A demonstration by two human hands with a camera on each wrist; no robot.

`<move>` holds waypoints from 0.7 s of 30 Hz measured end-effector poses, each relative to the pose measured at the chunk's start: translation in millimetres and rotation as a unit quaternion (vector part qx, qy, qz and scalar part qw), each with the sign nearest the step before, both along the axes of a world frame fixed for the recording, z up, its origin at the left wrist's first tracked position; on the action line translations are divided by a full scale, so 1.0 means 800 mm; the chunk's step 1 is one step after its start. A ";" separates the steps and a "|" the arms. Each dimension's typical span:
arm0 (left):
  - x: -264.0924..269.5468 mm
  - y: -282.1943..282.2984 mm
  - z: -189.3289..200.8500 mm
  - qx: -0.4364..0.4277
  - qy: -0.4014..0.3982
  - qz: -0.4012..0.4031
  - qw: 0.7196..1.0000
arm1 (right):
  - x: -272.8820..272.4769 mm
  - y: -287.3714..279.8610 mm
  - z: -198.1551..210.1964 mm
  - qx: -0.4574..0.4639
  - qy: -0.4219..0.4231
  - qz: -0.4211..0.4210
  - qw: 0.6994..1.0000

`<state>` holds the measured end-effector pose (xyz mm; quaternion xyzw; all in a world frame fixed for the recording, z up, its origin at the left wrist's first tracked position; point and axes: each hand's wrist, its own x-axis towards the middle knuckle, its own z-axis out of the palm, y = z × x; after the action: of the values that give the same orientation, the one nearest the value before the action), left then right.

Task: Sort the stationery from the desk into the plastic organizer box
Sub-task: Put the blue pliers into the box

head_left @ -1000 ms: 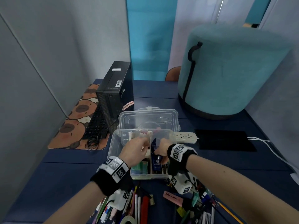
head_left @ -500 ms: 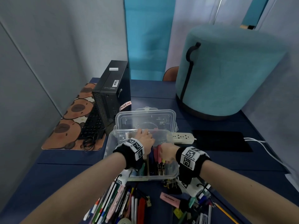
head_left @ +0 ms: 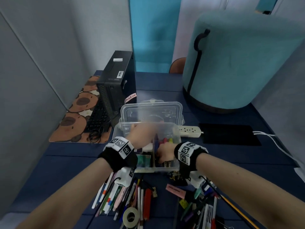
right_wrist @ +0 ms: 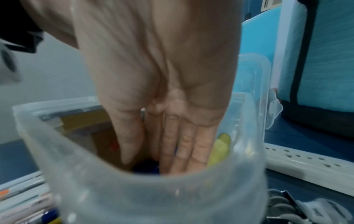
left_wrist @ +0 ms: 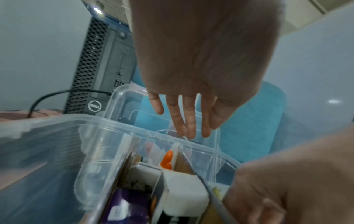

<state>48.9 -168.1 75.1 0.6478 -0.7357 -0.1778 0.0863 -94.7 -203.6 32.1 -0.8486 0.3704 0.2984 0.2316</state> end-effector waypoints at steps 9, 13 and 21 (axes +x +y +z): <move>0.027 0.079 -0.019 -0.024 0.085 0.053 0.995 | 0.005 0.013 -0.017 -0.120 -0.039 -0.013 0.992; 0.029 0.105 -0.033 -0.036 0.078 0.040 0.995 | 0.006 0.018 -0.020 -0.123 -0.037 -0.031 0.991; -0.022 0.149 -0.031 -0.098 0.058 -0.065 0.991 | -0.078 0.023 0.067 0.091 -0.297 -0.290 0.905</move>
<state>31.0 -49.1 50.6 0.5762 -0.7836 -0.1474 0.1796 -156.8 -185.4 85.7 -0.7283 0.4854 -0.0150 0.4835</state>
